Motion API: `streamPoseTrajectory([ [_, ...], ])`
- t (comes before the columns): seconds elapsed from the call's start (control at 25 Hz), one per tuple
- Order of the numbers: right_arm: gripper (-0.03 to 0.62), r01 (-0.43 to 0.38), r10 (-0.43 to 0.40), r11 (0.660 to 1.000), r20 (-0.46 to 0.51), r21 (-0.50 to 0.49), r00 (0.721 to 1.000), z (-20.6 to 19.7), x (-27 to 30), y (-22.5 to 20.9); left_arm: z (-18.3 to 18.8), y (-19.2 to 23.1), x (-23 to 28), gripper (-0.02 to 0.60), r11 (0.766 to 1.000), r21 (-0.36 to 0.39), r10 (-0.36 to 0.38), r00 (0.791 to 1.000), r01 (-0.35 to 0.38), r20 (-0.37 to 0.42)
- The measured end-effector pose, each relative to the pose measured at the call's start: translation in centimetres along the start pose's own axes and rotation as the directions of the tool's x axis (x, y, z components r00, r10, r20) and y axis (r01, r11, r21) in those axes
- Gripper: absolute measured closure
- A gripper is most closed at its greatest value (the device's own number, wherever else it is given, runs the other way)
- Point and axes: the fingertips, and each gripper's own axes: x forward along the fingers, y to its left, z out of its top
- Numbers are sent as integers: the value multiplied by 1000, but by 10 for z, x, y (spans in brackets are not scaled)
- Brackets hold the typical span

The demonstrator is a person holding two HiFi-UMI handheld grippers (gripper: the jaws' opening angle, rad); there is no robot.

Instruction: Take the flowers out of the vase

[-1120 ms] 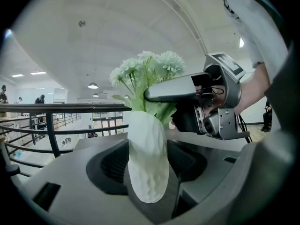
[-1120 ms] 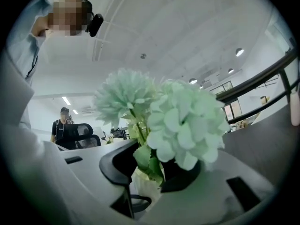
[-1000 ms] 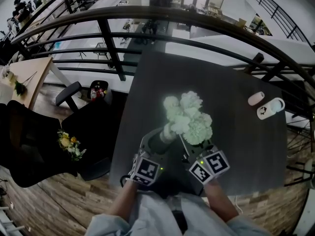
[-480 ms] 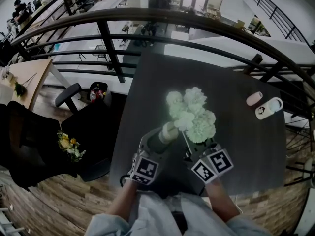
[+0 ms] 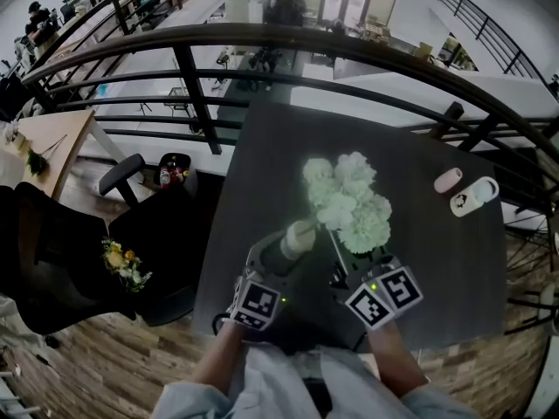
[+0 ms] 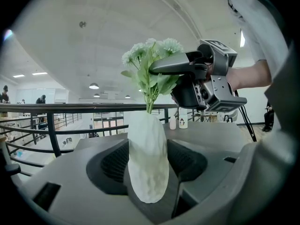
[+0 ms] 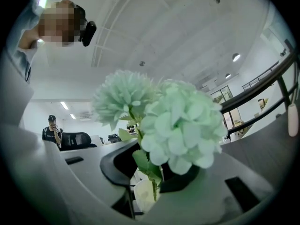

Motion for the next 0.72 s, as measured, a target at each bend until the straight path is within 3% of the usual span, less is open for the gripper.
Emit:
streamPoseTrajectory([
  [0.72, 490, -13, 13, 1000, 101, -3, 995, 63, -22, 10, 0, 2, 0, 327, 1000, -5, 3, 1000, -3, -6],
])
